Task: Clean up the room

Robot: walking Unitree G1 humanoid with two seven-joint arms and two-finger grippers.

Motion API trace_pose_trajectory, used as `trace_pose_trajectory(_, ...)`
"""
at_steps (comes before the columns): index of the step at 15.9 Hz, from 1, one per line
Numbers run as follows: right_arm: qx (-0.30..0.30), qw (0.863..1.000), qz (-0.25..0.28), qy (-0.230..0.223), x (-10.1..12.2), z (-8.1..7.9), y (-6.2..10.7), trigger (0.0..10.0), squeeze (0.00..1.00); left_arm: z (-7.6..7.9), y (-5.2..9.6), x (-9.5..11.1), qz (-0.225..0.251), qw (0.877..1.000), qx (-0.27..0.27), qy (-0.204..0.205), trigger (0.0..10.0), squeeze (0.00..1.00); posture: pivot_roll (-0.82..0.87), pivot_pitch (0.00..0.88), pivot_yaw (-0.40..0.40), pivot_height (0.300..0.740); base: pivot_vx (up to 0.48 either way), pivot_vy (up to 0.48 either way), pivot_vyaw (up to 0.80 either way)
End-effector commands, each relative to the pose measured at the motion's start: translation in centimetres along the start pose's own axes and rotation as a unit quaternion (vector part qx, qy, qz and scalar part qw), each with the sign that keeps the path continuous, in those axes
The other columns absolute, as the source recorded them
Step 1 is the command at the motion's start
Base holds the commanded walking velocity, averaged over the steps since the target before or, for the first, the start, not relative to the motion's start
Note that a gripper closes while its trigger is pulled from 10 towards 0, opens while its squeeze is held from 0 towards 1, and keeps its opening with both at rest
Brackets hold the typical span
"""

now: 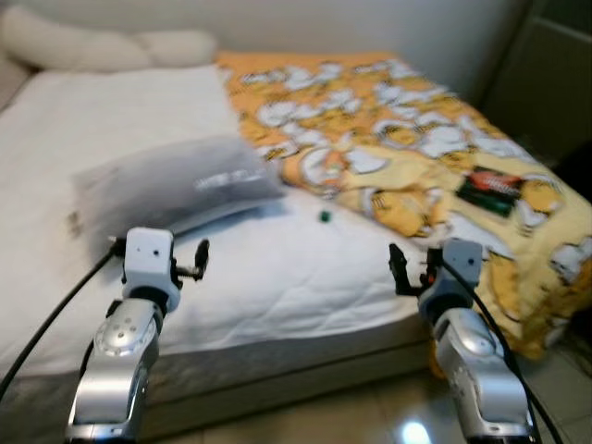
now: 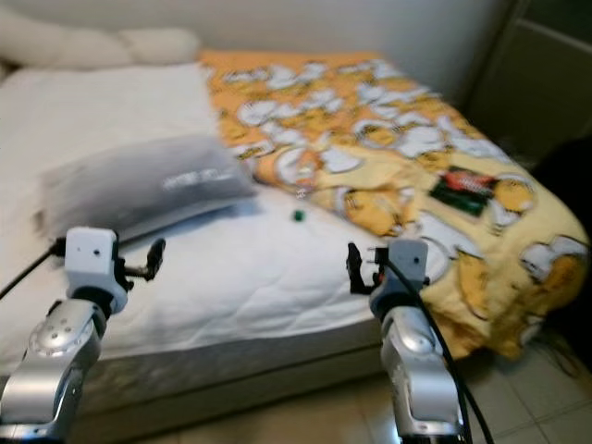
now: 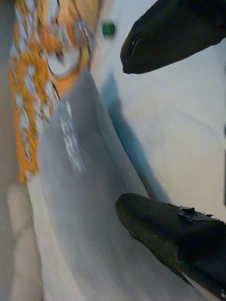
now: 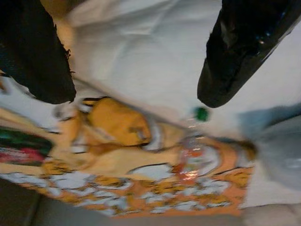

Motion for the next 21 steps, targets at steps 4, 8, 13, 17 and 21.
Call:
trace_pose_trajectory(4, -0.028, 1.000, -0.003, -0.004, -0.3, 1.9, 0.1, 10.0, 1.00, 0.9, -0.5, 0.4, 0.008, 1.000, -0.009, 0.007, 10.0, 0.78, -0.07, 0.000, -0.040, 0.740, 0.324, 0.000, 0.00)
trace_pose_trajectory(8, 0.022, 0.999, 0.014, 0.019, 0.9, 0.5, -0.6, 10.0, 1.00, 1.9, -1.0, 0.6, 0.012, 0.999, -0.032, -0.011, 10.0, 0.77, -0.07, 0.000, -0.037, 0.740, 0.323, 0.000, 0.20)
trace_pose_trajectory(13, 0.028, 0.999, 0.003, 0.017, 0.2, 0.1, -0.4, 10.0, 1.00, 1.7, -1.0, 0.8, 0.013, 0.999, -0.030, -0.015, 10.0, 0.77, -0.07, 0.000, -0.032, 0.740, 0.324, 0.000, 0.80)
trace_pose_trajectory(17, 0.013, 1.000, 0.002, 0.007, 0.2, 0.7, -0.5, 10.0, 1.00, 1.8, -0.9, 0.6, 0.012, 0.999, -0.031, -0.011, 10.0, 0.77, -0.07, 0.000, -0.034, 0.740, 0.322, 0.000, 0.00)
trace_pose_trajectory(21, 0.021, 1.000, 0.003, 0.013, 0.2, 0.6, -0.6, 10.0, 1.00, 1.8, -1.0, 0.5, 0.011, 0.999, -0.032, -0.011, 10.0, 0.77, -0.07, 0.000, -0.033, 0.740, 0.321, 0.000, 0.00)
Point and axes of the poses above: a point about 5 cm out from each wrist's last joint towards the gripper, its own y axis pointing back from the gripper into the wrist, its own x axis along the axis of the wrist's last joint, z = x × y, the point moved 2 cm from there along -y, pointing out of the wrist towards the gripper, and after that the axes turned 11 degrees about y, right-handed, at the moved point
